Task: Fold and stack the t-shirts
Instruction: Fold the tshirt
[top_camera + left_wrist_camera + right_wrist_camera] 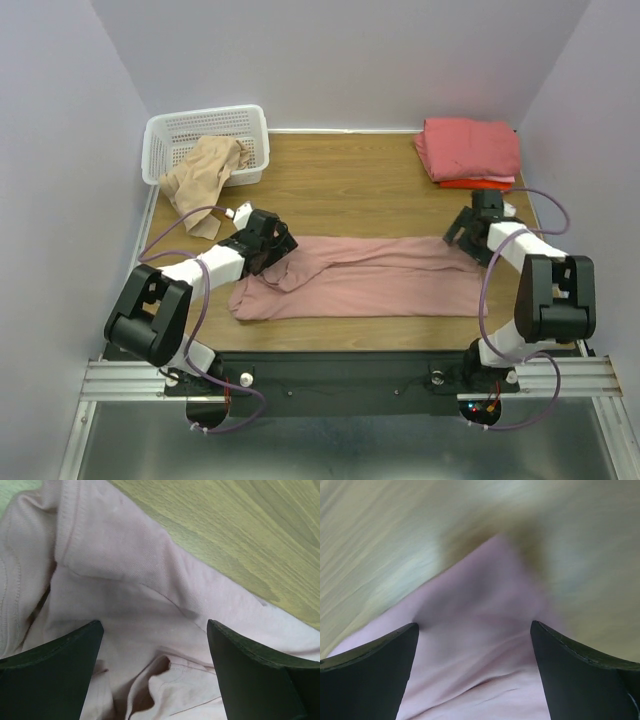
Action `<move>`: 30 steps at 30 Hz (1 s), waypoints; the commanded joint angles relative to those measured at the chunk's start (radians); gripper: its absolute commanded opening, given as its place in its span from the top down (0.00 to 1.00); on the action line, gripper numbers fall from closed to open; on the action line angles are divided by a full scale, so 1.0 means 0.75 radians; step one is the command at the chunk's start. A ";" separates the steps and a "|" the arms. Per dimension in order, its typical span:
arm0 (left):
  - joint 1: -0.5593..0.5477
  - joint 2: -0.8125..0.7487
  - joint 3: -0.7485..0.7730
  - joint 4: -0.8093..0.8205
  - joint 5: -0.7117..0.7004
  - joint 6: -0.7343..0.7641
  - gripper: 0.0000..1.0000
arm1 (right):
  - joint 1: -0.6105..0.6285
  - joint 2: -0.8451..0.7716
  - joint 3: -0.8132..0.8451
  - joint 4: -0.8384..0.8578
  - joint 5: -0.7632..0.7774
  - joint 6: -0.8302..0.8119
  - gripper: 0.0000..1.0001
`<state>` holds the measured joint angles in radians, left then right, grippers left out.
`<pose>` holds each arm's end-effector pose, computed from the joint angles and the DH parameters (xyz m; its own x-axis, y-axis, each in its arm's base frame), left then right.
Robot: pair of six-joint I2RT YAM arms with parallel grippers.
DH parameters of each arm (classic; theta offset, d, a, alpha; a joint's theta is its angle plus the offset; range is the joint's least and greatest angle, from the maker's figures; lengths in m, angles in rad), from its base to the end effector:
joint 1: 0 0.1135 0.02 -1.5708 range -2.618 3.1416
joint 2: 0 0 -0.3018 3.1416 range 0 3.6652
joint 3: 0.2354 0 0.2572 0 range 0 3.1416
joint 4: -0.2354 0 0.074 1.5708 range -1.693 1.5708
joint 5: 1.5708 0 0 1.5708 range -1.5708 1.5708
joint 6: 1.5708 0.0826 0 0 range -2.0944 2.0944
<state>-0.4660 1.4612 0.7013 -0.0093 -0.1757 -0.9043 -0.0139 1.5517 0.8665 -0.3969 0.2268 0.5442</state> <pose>0.2935 -0.1314 0.1766 -0.6437 -0.5425 -0.5397 -0.2843 0.8243 -0.4895 0.3181 -0.0230 0.1670 -0.6937 0.5142 -0.5045 0.5590 0.8259 0.0732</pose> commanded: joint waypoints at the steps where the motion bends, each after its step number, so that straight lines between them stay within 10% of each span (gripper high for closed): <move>1: 0.024 0.064 -0.052 -0.084 0.001 0.060 0.02 | -0.126 -0.103 0.002 -0.074 0.217 0.035 0.00; 19: -0.045 -0.011 0.094 -0.120 0.103 0.128 0.02 | -0.094 -0.300 -0.008 -0.009 -0.459 -0.157 0.00; 30: -0.195 -0.046 0.149 -0.231 -0.032 0.040 0.02 | 0.129 -0.204 -0.077 0.087 -0.437 -0.147 0.00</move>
<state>-0.6052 1.4548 0.7574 -0.1287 -0.1482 -0.8532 0.0910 1.3678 0.8196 -0.3908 -0.0971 0.4381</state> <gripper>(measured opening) 0.985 0.998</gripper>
